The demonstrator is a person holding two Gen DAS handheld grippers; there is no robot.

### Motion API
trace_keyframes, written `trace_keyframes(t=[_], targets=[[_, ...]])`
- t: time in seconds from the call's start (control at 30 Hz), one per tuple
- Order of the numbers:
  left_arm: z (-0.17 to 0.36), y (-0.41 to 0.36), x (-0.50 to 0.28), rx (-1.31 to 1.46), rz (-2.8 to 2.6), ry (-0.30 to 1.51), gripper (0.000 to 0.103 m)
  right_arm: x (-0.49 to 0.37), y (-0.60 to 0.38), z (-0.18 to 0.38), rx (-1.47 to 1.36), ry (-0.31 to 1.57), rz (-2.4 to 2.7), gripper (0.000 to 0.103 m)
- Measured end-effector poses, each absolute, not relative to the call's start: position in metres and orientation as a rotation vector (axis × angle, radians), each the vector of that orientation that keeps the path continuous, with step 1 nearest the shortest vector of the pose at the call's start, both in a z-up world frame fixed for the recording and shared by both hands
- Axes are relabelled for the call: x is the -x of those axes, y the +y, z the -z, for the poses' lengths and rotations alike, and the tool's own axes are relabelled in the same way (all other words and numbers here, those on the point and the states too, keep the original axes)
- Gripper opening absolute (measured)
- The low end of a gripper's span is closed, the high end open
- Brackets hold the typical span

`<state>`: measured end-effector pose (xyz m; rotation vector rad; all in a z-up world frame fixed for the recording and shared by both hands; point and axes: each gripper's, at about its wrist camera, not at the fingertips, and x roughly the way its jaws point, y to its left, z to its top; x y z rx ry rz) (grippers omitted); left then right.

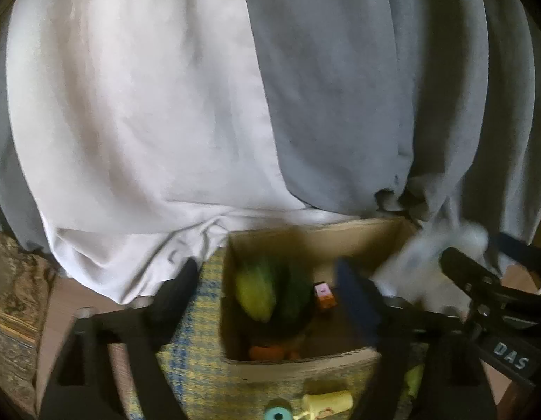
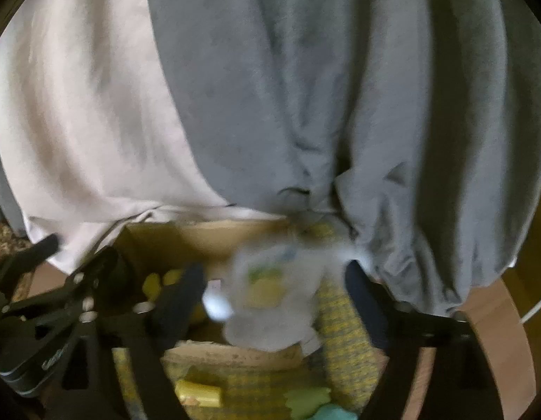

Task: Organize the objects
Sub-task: 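Open the left tool to drop the ball into the box while the right tool drops the plush, then withdraw both tools from the box toward the teal star plush and cup toy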

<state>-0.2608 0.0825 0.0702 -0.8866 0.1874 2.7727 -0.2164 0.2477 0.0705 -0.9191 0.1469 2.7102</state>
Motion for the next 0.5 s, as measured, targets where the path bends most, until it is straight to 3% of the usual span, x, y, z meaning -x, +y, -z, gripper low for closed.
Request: trace_keyframes(t=[0.2, 0.5], targets=[[-0.074, 0.081, 0.255, 0.883, -2.795, 0.19, 0.098, 0.206, 0.25, -0.075, 0.905, 0.155, -2.681, 0.088], [-0.076, 0.074, 0.246, 0.882, -2.851, 0.194, 0.098, 0.191, 0.251, -0.087, 0.856, 0.13, -2.664, 0.092]])
